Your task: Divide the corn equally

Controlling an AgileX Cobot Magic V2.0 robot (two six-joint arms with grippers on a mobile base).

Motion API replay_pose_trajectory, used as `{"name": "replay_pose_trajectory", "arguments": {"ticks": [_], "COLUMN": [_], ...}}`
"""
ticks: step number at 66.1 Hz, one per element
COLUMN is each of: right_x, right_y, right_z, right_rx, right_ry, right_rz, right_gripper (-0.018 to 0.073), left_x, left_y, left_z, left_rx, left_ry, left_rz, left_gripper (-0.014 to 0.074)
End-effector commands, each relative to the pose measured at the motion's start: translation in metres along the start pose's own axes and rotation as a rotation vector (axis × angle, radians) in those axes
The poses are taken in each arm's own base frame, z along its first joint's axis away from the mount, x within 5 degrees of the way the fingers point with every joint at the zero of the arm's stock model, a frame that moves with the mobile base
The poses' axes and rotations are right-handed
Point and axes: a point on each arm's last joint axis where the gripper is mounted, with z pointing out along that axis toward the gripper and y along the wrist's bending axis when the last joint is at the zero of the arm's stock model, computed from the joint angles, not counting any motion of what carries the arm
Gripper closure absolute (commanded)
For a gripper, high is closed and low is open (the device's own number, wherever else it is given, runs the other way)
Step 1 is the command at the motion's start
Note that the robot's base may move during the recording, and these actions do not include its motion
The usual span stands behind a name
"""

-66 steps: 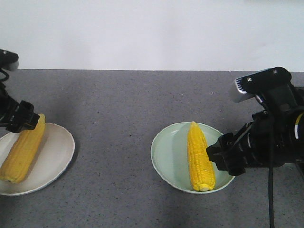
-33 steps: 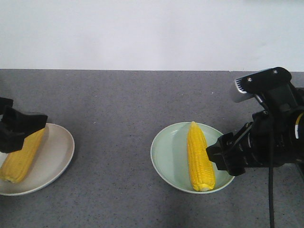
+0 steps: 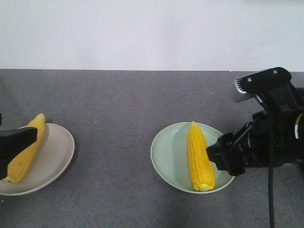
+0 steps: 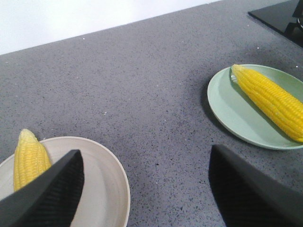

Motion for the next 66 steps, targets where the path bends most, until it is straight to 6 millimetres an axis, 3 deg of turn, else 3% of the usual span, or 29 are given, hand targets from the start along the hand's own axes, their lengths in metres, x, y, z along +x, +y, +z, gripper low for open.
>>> {"name": "replay_pose_trajectory", "arguments": {"ticks": [1,31,38,66], "right_x": [-0.008,-0.0072,-0.0072,-0.0056], "right_y": [0.0006,0.0006,0.0006,0.0006], "right_z": [-0.0109,-0.0108,-0.0108,-0.0107], "right_rx": [0.0,0.001,0.001,0.001], "right_ry": [-0.082,-0.073,-0.073,-0.056], "right_rz": [-0.014,-0.014,-0.014,-0.014], "right_gripper": [0.0065,0.0575,0.0569,0.0569], "left_x": [-0.0135,-0.0134,-0.0136,-0.0119], "left_y": [-0.0008,-0.0008,-0.0007,-0.0014], "left_z": [-0.0058,-0.0058,-0.0058,-0.0056], "left_rx": [-0.007,-0.007,-0.008,0.0], "left_ry": [-0.102,-0.101,-0.103,-0.084], "left_rz": [-0.011,-0.011,-0.011,-0.011], "left_gripper": [0.0119,0.0538,0.0606,0.0604]}}
